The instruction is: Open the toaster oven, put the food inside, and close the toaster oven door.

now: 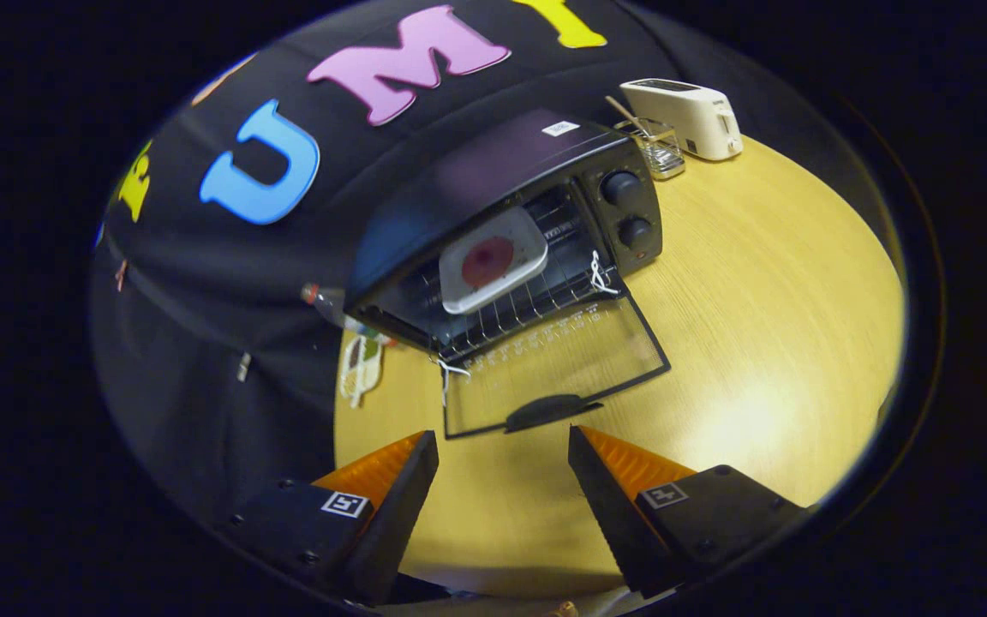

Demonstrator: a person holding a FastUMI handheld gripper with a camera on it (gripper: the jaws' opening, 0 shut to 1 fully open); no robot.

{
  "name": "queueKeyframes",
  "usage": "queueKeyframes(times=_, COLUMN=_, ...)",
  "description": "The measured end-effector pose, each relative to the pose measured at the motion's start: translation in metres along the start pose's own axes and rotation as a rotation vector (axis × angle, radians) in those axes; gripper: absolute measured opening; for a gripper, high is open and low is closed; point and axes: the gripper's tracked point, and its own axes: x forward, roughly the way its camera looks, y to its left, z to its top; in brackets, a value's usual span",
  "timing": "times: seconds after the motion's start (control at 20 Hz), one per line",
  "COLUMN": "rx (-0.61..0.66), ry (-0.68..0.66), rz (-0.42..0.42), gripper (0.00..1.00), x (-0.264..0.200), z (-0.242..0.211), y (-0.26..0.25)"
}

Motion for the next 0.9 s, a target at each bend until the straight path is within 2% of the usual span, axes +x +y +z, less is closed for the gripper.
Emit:
queueKeyframes(times=0.1, rx=-0.126, ry=0.040, rz=-0.071, gripper=0.99, x=0.020, z=-0.026, y=-0.012)
queueKeyframes(times=0.35, rx=-0.274, ry=0.117, rz=-0.169, gripper=0.99, x=0.071, z=-0.065, y=-0.030)
queueKeyframes(times=0.7, rx=-0.226, ry=0.089, rz=-0.263, gripper=0.99, x=0.116, z=-0.043, y=-0.041)
queueKeyframes(times=0.85, rx=-0.293, ry=0.099, rz=-0.300, gripper=0.97, x=0.121, z=-0.041, y=-0.045)
queueKeyframes(times=0.9, rx=-0.287, ry=0.095, rz=-0.290, gripper=0.97, x=0.121, z=-0.040, y=-0.041)
